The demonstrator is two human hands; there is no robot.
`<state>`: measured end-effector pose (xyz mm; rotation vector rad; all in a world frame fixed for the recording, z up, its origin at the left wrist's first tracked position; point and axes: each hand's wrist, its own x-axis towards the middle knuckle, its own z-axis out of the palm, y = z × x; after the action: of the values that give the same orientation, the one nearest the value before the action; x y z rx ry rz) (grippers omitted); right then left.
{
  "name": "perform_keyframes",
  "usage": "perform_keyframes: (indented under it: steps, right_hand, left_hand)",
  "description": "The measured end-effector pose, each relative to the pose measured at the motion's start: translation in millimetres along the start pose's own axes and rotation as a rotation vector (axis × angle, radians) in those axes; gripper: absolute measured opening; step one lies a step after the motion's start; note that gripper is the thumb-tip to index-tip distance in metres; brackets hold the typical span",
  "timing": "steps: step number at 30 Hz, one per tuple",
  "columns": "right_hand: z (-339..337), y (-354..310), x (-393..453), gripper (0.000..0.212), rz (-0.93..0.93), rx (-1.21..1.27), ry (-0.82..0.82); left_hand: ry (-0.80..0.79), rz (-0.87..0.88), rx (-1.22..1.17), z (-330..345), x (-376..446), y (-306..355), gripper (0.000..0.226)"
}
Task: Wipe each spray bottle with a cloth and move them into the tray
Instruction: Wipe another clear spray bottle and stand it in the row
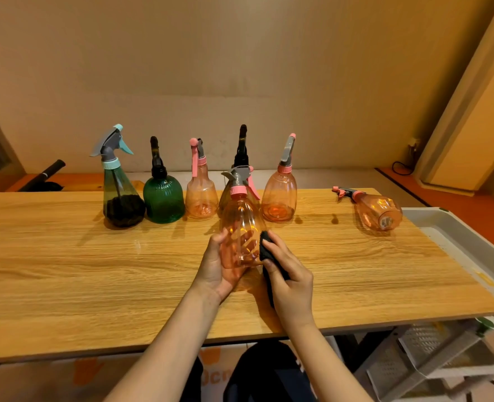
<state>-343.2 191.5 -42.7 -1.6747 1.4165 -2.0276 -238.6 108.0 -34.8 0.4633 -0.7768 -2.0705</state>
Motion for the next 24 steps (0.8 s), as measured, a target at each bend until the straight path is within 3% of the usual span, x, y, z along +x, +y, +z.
perform_keyframes:
  steps: [2, 6, 10, 12, 17, 21, 24]
  right_hand:
    - [-0.6, -0.5, -0.3, 0.035, 0.009, -0.011, 0.01]
    - [-0.9, -1.2, 0.9, 0.037, 0.02, -0.023, 0.035]
    - [-2.8, -1.7, -0.2, 0.037, 0.029, -0.017, 0.065]
    - [-2.5, -2.1, -0.4, 0.037, 0.024, -0.009, 0.085]
    - [-0.4, -1.9, -1.3, 0.037, -0.013, -0.038, 0.048]
    - [-0.6, -3.4, -0.3, 0.037, -0.024, -0.052, 0.05]
    - [-0.4, -4.7, -0.9, 0.03, -0.033, -0.056, 0.008]
  left_hand:
    - [0.007, 0.001, -0.015, 1.6, -1.9, 0.0, 0.095]
    - [-0.001, 0.017, -0.081, 2.8, -4.3, 2.1, 0.072]
    - [0.027, 0.004, 0.002, 2.6, -3.1, -1.5, 0.103]
    - [0.067, 0.008, 0.022, -0.3, -1.0, -2.2, 0.103]
    - [0.096, 0.039, 0.052, 0.6, -3.9, 1.0, 0.056]
    - [0.163, 0.067, 0.178, 3.4, -8.4, -0.8, 0.071]
    - [0.131, 0.115, 0.248, 2.4, -9.6, -1.9, 0.105]
